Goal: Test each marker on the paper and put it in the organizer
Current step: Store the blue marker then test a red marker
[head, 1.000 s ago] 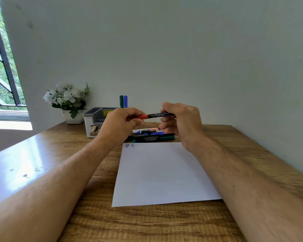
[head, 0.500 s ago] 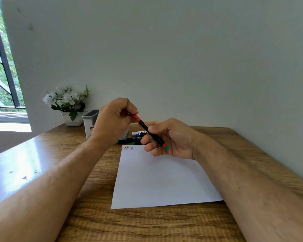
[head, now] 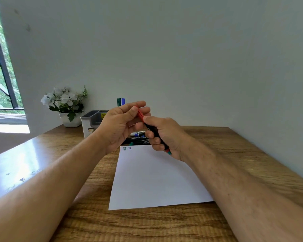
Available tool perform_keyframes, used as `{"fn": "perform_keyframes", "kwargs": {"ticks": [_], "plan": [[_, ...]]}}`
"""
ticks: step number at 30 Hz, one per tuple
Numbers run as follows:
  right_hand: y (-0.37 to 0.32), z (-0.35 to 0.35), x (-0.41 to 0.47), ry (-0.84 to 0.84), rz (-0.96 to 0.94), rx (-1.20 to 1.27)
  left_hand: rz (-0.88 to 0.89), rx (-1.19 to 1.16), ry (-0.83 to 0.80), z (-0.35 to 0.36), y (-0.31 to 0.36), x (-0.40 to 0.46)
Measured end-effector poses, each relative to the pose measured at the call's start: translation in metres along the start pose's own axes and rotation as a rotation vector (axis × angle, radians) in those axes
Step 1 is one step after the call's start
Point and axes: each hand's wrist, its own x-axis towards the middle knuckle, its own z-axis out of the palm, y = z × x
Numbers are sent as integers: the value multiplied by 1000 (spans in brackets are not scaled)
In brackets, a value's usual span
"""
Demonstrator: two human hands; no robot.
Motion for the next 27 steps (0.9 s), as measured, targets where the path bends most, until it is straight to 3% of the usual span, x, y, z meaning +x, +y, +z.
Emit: {"fn": "perform_keyframes", "kwargs": {"ticks": [11, 19, 24, 27], "plan": [[-6, 6, -4, 147, 15, -113, 61, -166, 48, 0, 3, 1], [-1, -3, -5, 98, 47, -183, 125, -126, 166, -5, 5, 5], [9, -7, -2, 181, 101, -199, 88, -40, 240, -19, 15, 8], [14, -6, 2, 195, 134, -213, -13, 247, 282, -22, 17, 8]]}}
